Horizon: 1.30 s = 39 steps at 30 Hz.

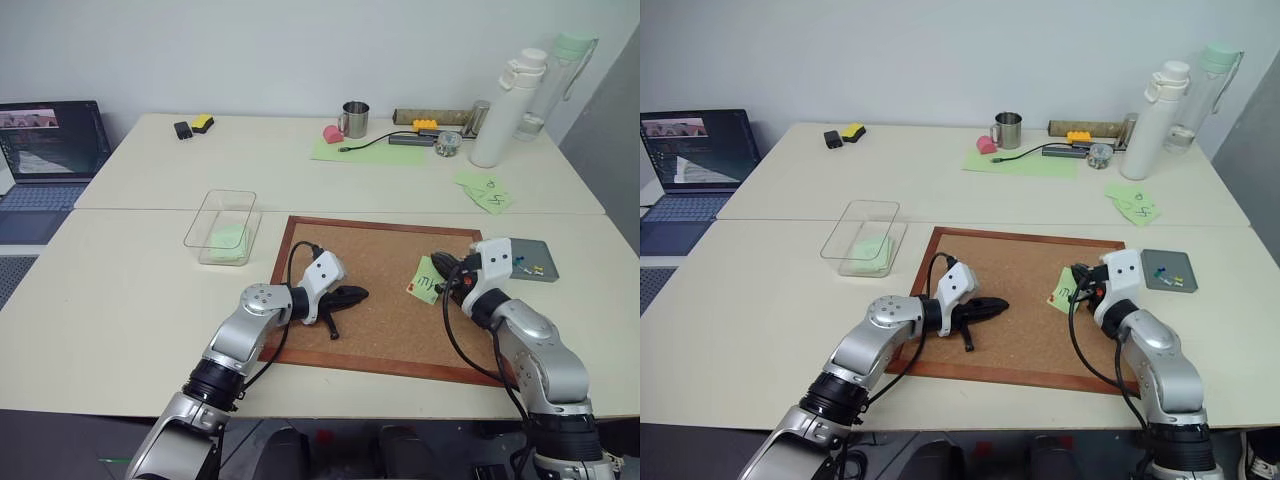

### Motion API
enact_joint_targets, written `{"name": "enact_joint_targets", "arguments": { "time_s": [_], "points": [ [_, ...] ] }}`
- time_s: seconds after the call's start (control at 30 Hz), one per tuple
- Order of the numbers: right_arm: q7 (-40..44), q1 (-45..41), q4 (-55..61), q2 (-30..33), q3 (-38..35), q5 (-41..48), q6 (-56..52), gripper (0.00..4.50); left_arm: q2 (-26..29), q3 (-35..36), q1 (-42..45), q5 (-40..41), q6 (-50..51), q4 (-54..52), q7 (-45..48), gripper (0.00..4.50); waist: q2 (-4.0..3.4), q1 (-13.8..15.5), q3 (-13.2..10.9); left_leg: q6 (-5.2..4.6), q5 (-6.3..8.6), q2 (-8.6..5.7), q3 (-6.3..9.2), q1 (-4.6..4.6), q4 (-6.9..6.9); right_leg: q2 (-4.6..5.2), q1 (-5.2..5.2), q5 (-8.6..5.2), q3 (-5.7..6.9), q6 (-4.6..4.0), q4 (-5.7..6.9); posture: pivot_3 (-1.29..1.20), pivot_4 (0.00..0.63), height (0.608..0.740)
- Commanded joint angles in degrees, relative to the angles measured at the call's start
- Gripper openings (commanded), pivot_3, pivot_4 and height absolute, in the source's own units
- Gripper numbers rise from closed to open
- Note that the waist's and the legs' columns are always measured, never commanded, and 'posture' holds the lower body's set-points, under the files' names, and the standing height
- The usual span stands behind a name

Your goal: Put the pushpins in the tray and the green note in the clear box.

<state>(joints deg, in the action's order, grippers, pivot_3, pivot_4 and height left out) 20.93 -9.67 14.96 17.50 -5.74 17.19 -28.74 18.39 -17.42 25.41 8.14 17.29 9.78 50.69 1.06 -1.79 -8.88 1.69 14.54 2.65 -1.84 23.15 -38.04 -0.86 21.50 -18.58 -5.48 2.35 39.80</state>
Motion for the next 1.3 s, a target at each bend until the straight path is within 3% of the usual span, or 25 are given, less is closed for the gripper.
{"name": "enact_joint_targets", "arguments": {
  "time_s": [0.03,0.37,0.67,0.9,1.3],
  "points": [
    [-0.7,-0.7,3.5,0.2,-1.9,1.7,-0.7,0.03,0.9,-1.8,-0.9,-2.5,2.0,3.5,-0.1,0.00,0.01,0.0,0.0,0.00,0.01,0.00,-0.01,-0.15,0.03,0.00,-0.15,0.00,0.00,0.00,-0.08,0.00,0.150,0.740],
    [-7.9,-3.0,-0.2,2.4,-8.6,-1.6,-0.4,0.03,1.2,-2.0,-0.7,-2.5,2.1,3.4,0.3,0.00,0.01,0.0,0.0,0.00,0.01,0.01,-0.01,-0.17,0.07,0.02,-0.20,0.00,-0.02,0.00,-0.17,0.00,0.150,0.740],
    [-12.4,-10.1,-16.0,7.8,-17.1,-1.7,-1.5,0.03,0.9,-1.9,-0.4,-2.4,2.0,3.7,0.3,0.00,0.01,0.0,0.0,0.00,0.01,-0.01,-0.03,-0.18,0.11,0.02,-0.21,0.00,-0.08,0.00,-0.22,0.00,0.150,0.740],
    [-10.3,-14.0,-27.3,10.9,-18.5,-1.0,-0.8,0.03,1.3,-1.7,-1.2,-2.4,2.1,2.8,0.2,0.00,0.00,-0.1,0.0,-0.01,0.01,0.00,-0.04,-0.19,0.12,0.03,-0.23,0.00,-0.10,0.00,-0.26,0.00,0.150,0.740],
    [-8.4,-15.2,-29.4,12.5,-20.4,1.5,0.3,2.49,1.3,-1.4,-1.4,-2.3,2.2,2.2,-0.4,0.00,-0.01,-0.1,0.0,-0.01,0.01,0.04,-0.05,-0.18,0.17,0.03,-0.23,0.00,-0.13,0.00,-0.34,0.00,0.150,0.740]
  ]
}}
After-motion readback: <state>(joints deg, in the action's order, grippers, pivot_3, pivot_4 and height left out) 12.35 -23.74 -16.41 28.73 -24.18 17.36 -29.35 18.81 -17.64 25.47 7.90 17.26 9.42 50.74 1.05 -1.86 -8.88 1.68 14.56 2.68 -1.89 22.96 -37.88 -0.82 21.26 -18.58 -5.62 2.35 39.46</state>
